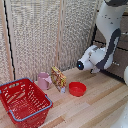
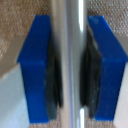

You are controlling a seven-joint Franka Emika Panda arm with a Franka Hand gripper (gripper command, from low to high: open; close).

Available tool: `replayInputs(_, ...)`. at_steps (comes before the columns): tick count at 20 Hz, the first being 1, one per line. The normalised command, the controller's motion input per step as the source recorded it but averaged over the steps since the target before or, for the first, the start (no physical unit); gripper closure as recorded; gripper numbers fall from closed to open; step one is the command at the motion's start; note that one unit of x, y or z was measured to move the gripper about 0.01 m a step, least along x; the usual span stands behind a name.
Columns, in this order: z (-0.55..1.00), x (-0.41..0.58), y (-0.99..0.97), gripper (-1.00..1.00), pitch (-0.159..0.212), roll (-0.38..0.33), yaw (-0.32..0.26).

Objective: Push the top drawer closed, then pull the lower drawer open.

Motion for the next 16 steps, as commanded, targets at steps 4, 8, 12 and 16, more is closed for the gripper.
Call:
replayInputs(4,-0.01,0.0,0.61,1.0,0.0,-0.034,0.034)
replayInputs(8,-0.04,0.0,0.74,1.0,0.001,-0.012,0.062)
replayInputs(12,-0.04,0.0,0.81,1.0,0.006,0.0,0.053)
replayInputs(16,-0.04,0.0,0.82,1.0,0.0,0.0,0.049)
